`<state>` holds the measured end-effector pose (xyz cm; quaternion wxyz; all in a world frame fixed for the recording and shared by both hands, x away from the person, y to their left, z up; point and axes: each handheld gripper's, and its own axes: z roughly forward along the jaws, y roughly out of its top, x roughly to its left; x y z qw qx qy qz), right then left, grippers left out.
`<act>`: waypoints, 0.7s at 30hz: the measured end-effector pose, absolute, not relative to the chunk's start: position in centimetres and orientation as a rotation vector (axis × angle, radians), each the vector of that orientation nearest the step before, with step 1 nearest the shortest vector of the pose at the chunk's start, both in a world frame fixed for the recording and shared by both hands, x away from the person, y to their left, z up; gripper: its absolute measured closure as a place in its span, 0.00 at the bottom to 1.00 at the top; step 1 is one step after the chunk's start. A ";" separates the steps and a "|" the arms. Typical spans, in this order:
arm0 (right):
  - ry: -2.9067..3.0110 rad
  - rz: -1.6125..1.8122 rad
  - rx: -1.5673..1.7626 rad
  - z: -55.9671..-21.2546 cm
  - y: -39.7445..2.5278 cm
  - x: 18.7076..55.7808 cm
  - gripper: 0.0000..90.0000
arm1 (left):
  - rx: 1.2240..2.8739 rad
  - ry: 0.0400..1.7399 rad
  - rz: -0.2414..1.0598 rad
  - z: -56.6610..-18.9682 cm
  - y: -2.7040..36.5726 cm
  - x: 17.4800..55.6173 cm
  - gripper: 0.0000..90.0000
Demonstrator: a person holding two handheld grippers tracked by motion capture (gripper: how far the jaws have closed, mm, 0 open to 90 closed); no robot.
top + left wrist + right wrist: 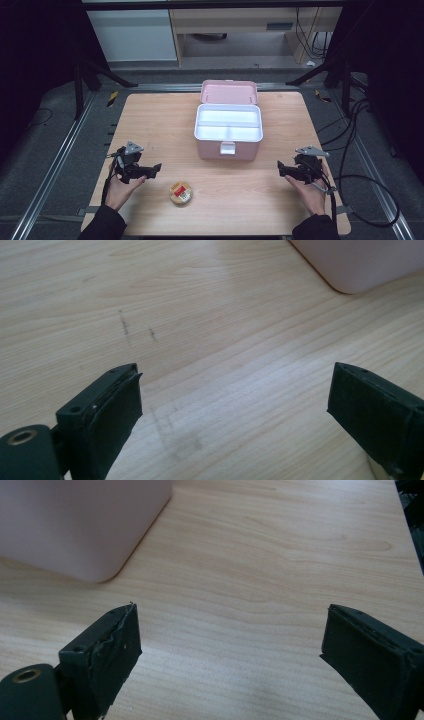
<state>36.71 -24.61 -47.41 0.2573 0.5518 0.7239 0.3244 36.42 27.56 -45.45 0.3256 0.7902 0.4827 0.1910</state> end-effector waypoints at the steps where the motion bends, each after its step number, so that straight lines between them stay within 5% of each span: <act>1: 1.970 0.872 1.496 -47.5 -24.6 36.7 0.10 | 2.078 1.258 0.499 -45.5 27.3 36.3 0.07; 21: 2.041 0.798 1.449 -48.2 -23.5 35.2 0.11 | 2.228 1.097 0.369 -45.6 23.6 32.3 0.08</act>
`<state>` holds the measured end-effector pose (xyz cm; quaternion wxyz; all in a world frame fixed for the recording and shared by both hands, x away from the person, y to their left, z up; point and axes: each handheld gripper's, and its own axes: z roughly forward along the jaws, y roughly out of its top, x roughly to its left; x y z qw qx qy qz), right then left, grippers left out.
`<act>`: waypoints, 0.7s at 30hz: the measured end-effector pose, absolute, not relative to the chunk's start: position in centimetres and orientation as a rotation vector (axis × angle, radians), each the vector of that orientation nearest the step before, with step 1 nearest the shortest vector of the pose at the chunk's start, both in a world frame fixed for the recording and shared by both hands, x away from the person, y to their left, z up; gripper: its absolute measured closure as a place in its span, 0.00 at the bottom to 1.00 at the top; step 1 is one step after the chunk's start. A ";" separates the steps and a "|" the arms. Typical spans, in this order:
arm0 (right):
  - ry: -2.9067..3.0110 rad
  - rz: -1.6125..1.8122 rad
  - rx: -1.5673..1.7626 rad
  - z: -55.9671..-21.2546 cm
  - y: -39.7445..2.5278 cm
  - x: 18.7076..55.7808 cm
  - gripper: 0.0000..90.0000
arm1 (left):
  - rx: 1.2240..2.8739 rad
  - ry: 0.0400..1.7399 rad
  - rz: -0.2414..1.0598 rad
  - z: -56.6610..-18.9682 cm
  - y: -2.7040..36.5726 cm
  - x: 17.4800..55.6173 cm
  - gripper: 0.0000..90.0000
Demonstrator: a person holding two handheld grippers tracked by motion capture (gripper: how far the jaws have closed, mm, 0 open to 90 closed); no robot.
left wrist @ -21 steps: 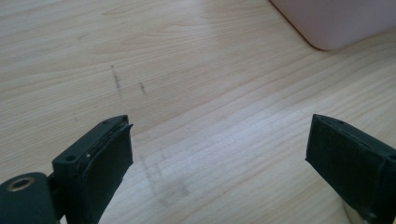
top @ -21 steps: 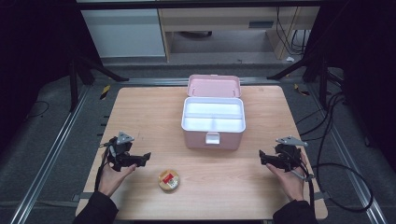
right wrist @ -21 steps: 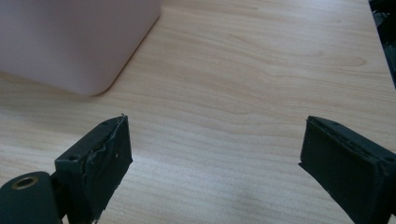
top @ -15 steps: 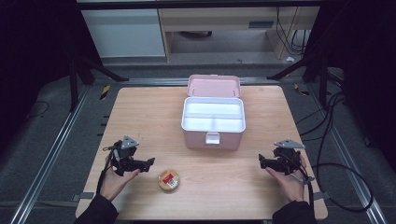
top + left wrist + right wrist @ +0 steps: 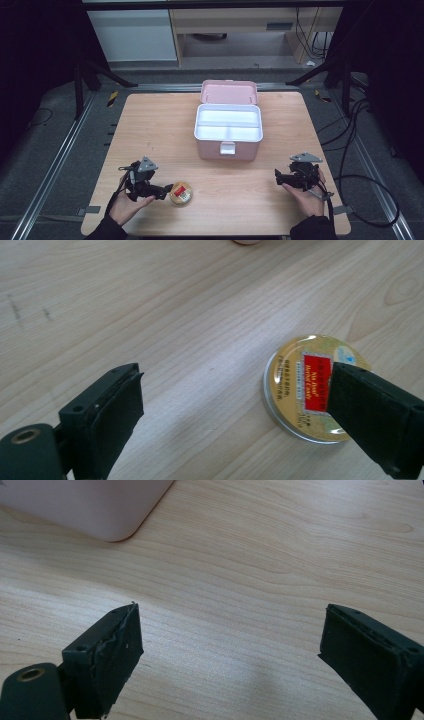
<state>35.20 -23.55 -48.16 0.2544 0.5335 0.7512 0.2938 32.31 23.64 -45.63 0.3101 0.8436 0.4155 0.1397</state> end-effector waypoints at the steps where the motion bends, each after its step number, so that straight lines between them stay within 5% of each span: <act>1: 2.040 0.799 1.449 -48.1 -23.5 35.2 0.11 | 2.234 1.088 0.363 -45.7 23.4 32.2 0.08; 21: 2.111 0.754 1.415 -48.9 -22.9 35.5 0.11 | 2.449 0.968 0.209 -47.3 18.8 32.3 0.07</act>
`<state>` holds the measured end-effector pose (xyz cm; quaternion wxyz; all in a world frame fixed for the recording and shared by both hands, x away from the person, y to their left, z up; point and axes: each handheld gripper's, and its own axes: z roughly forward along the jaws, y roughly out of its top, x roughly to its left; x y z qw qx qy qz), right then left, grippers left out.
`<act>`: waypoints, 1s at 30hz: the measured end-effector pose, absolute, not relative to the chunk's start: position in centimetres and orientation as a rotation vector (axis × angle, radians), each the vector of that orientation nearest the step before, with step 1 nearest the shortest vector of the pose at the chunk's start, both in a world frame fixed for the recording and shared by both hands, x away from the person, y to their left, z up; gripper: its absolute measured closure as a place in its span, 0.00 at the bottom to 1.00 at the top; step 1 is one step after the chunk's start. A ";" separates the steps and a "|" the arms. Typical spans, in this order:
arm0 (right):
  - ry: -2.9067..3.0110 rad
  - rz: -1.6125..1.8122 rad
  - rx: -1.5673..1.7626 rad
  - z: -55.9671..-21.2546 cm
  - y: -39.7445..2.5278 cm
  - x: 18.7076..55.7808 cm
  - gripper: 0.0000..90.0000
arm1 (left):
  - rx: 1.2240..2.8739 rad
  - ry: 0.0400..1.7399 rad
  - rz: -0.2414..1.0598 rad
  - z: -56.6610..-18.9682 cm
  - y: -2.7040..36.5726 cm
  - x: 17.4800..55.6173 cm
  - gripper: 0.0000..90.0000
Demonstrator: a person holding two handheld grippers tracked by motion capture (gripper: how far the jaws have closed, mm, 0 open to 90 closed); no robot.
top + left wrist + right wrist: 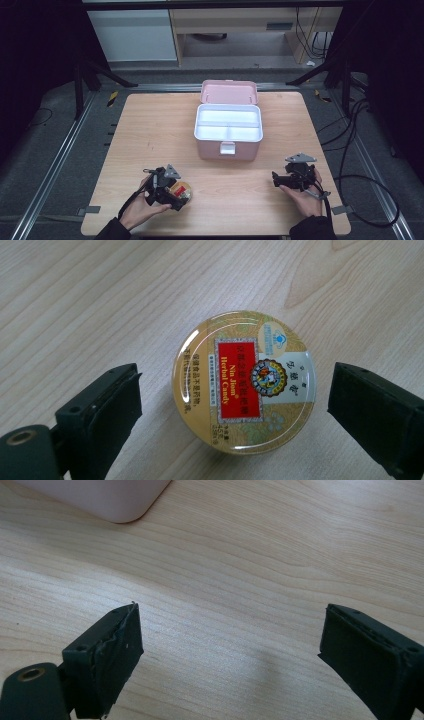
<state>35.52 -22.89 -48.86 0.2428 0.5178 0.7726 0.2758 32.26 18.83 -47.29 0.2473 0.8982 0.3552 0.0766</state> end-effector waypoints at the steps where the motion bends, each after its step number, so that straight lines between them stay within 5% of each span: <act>1: 2.111 0.754 1.419 -48.9 -22.8 35.5 0.11 | 2.473 0.961 0.202 -47.4 18.5 32.5 0.07; 18: 2.147 0.733 1.412 -49.2 -22.6 35.8 0.11 | 2.641 0.964 0.103 -48.5 16.8 34.1 0.19; 30: 2.151 0.725 1.402 -49.2 -22.7 35.8 0.11 | 2.535 1.106 0.182 -46.6 20.4 35.2 0.22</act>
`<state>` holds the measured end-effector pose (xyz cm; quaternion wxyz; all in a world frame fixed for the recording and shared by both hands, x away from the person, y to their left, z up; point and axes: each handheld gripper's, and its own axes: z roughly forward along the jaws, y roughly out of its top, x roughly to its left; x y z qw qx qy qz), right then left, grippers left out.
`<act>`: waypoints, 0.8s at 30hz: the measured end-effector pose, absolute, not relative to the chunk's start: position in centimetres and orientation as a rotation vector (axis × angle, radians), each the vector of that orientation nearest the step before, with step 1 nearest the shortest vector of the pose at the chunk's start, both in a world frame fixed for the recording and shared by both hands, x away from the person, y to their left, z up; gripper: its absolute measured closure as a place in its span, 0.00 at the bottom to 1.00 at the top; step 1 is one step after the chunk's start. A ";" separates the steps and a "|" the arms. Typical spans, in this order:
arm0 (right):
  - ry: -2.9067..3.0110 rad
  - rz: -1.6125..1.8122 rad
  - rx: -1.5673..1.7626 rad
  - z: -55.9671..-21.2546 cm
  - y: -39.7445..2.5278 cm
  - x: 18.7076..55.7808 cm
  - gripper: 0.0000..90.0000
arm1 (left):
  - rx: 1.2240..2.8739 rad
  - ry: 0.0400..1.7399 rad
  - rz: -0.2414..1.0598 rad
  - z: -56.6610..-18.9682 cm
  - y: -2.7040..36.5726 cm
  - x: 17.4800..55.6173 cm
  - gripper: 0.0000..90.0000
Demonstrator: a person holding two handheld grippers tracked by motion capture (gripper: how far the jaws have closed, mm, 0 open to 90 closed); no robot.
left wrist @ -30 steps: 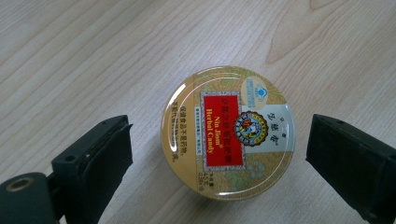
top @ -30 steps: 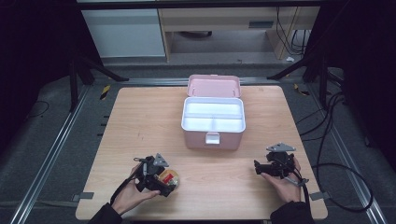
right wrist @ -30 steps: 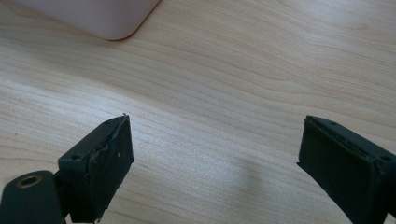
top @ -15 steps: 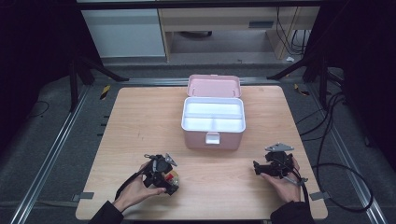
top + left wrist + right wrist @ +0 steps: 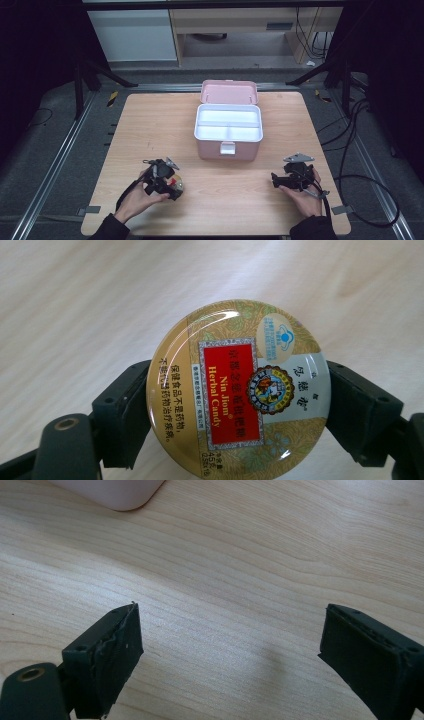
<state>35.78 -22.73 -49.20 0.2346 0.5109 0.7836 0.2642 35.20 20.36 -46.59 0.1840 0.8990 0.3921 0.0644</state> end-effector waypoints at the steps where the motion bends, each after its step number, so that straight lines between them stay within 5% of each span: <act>1: 2.152 0.722 1.400 -49.2 -22.7 35.8 0.11 | 2.518 1.136 0.195 -46.5 21.1 35.4 0.22; 13: 2.154 0.724 1.398 -49.2 -22.7 35.8 0.12 | 2.439 1.440 0.293 -47.3 28.7 37.7 0.22; 24: 2.162 0.727 1.390 -49.3 -22.6 35.8 0.12 | 2.472 1.476 0.271 -48.2 29.2 37.9 0.21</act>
